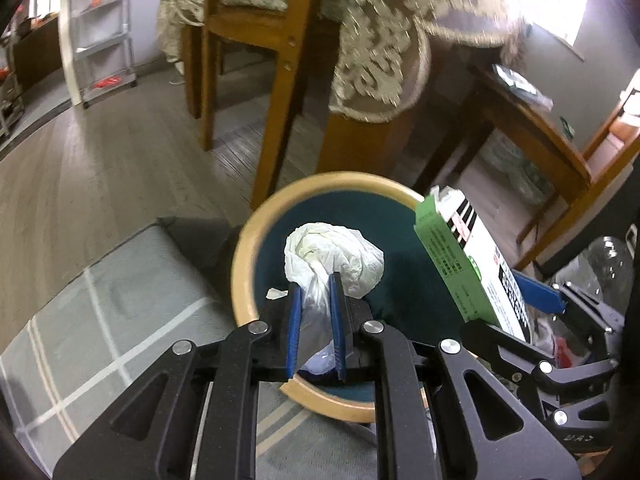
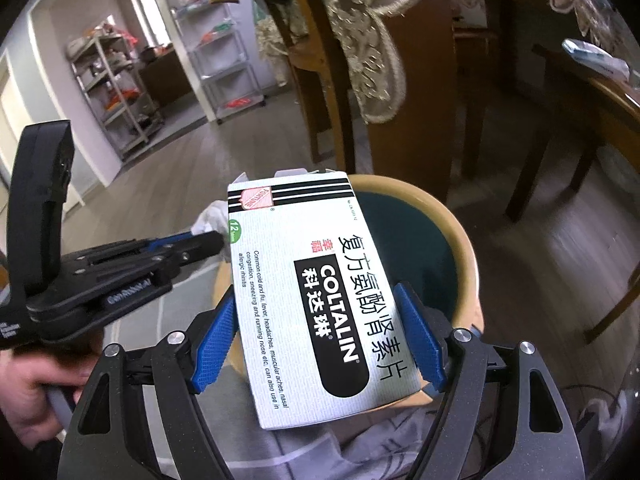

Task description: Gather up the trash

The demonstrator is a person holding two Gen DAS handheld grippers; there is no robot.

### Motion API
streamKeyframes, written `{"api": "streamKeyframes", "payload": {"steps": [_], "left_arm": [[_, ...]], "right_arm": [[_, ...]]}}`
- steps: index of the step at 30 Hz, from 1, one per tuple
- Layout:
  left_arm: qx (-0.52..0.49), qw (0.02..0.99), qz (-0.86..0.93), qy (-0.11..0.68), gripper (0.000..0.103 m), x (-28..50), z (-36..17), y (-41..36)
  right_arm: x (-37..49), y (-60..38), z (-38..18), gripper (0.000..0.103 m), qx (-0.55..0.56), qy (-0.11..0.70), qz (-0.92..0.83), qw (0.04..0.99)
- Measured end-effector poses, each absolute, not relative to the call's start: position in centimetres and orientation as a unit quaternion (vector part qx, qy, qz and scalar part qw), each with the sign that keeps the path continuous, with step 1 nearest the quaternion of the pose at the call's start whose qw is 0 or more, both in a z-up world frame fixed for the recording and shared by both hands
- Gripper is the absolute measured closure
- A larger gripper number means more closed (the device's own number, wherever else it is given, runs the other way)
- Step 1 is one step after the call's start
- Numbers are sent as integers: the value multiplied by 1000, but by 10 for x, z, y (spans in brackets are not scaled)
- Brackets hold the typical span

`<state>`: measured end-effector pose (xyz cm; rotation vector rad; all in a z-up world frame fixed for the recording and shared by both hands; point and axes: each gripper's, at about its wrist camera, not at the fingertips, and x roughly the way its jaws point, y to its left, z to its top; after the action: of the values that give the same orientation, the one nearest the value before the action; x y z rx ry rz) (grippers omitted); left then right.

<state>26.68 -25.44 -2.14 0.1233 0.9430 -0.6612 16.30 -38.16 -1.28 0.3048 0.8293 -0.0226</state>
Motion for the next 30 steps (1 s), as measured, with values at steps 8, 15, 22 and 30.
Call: {"api": "streamKeyframes", "payload": {"steps": [8,15,22,30], "left_arm": [[64,827,-315,461,50,273,-35,-258],[36,842,-294,452,41,273,-23,-231],[25,863,-283,417,24,242,12,-206],[21,883,-266,386,6,201,40,-181]], "right_arm": [[178,-385,-42,24,162,445,-17,881],[171,-382,-35,22,161,438,-19,884],[147,-369,-7,14,128,405,-24,905],[117,-362,17,9,106,373,-33,921]]}}
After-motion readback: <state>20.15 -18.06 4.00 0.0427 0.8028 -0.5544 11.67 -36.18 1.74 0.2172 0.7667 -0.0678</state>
